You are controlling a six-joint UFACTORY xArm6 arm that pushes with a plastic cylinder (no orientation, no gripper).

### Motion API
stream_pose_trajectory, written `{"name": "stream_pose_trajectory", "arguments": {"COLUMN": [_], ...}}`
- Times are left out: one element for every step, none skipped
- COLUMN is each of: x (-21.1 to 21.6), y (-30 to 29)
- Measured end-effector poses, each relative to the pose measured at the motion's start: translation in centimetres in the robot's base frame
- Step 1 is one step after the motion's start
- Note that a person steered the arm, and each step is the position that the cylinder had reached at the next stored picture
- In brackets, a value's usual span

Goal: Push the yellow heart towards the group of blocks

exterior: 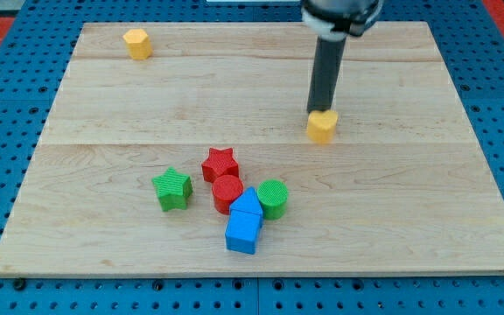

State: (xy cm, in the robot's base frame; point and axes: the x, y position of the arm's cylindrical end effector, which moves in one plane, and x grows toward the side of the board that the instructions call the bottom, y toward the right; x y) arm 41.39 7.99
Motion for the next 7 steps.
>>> {"name": "stream_pose_trajectory", "arguments": {"x": [0.9,2.2,0.9,3.5,4.3,4.7,2.6], "y": [0.2,-1.3,5.2,2.9,-5.5,-6.8,-1.2]}}
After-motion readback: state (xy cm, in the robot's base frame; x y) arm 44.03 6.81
